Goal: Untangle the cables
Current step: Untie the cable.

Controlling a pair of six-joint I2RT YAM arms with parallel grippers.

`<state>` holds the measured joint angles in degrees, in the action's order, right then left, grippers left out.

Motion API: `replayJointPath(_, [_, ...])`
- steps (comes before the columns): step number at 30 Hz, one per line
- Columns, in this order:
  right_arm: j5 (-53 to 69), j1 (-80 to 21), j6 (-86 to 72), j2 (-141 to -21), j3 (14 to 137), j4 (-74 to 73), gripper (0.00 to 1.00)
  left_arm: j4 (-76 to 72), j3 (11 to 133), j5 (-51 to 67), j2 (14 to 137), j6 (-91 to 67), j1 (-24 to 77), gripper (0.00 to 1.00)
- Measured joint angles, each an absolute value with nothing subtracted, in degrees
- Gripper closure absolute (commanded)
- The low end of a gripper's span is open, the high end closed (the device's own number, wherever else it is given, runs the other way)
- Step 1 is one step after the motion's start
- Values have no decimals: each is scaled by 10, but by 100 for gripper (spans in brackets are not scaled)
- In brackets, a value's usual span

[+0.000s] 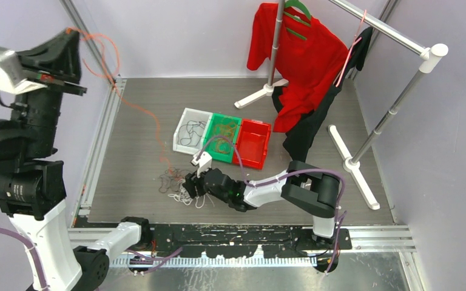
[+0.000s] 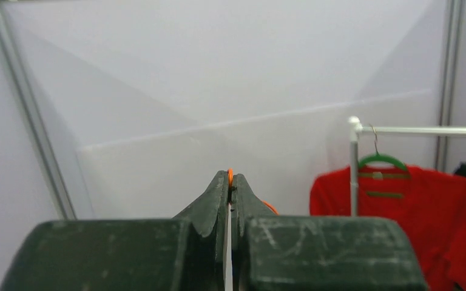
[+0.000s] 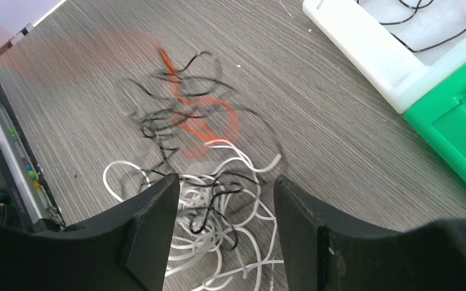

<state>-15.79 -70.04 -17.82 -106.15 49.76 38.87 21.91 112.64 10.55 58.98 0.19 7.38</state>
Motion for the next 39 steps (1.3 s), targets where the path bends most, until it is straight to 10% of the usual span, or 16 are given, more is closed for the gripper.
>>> replayJointPath(11, [-168, -701, -179, -1061, 480, 394, 32, 70, 1212, 71, 620, 17, 74, 100])
replayJointPath(24, [-149, -701, -109, -935, 530, 349, 4, 96, 1202, 124, 639, 17, 74, 100])
replayJointPath(35, [-69, -692, -92, -996, 642, 324, 15, 115, 1202, 141, 636, 18, 74, 100])
replayJointPath(39, [-62, -688, -89, -1043, 670, 287, 45, 123, 1202, 140, 634, 20, 74, 100])
